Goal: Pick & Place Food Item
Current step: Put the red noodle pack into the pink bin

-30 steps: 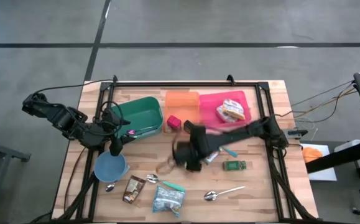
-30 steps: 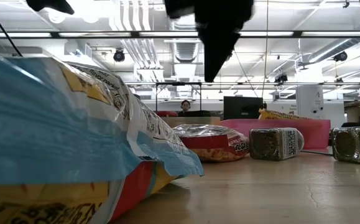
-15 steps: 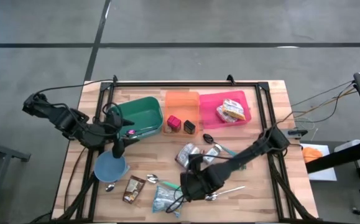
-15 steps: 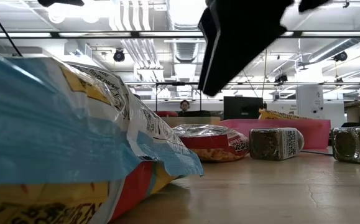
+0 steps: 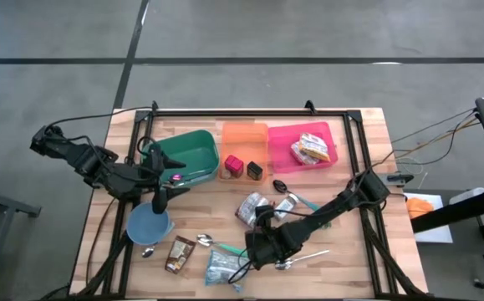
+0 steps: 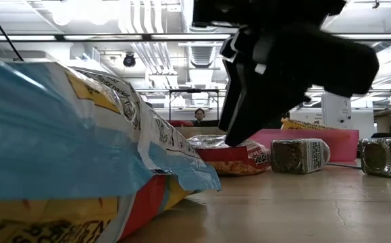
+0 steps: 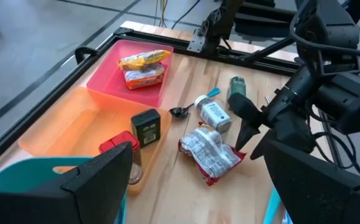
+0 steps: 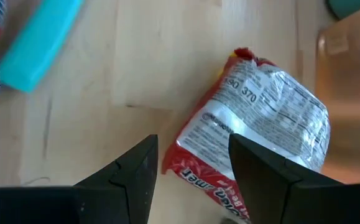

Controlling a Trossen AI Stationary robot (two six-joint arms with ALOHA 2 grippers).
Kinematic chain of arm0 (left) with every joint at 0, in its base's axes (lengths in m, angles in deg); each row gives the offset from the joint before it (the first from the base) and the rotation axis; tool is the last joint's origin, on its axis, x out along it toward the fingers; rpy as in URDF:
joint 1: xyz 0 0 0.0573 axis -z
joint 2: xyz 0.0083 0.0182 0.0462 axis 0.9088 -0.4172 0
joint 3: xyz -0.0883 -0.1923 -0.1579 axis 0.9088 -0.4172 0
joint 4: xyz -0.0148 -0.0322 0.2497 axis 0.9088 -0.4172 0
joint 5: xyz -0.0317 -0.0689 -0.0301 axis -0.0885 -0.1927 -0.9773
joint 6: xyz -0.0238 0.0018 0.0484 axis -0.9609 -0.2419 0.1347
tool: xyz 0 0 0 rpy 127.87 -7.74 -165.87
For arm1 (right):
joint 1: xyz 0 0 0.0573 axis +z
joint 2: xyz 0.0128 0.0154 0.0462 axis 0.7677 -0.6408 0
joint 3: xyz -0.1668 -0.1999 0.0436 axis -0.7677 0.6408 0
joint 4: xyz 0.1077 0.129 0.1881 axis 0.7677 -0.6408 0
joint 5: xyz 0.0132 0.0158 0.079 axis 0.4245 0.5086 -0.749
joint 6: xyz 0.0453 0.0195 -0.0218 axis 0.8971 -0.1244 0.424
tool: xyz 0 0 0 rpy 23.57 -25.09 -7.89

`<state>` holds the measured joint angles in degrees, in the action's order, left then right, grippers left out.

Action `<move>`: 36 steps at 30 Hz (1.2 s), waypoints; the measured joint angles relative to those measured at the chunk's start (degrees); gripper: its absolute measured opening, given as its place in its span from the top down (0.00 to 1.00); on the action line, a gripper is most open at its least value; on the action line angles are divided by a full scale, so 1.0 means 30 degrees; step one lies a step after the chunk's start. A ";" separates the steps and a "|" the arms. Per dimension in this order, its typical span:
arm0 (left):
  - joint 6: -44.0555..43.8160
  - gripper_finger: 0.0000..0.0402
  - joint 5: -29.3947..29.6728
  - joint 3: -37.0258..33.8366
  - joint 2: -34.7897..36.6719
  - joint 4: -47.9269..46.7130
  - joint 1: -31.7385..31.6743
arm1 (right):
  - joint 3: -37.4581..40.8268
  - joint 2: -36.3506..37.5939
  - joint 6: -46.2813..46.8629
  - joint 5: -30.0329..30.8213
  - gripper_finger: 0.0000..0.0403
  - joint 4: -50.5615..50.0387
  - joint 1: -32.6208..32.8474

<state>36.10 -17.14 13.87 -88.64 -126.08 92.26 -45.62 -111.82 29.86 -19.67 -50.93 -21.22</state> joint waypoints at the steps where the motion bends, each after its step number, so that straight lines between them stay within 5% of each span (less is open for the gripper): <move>1: 0.0058 0.10 0.0002 -0.0002 -0.0022 0.0000 0.0000 | 0.0038 0.0000 -0.0065 0.0169 0.52 -0.0008 0.0000; 21: 0.0088 0.10 -0.0001 -0.0393 0.0022 0.0233 -0.0022 | 0.1003 -0.0225 -0.1696 0.0466 0.52 0.2293 0.0019; 36: 0.0248 0.10 0.0002 -0.0590 0.0058 0.0219 -0.0029 | 0.0914 -0.1472 -0.3034 0.2900 0.54 0.1779 -0.0201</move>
<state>36.85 -17.13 12.10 -88.47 -125.43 92.17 -42.88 -116.24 20.76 -10.97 -45.60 -21.83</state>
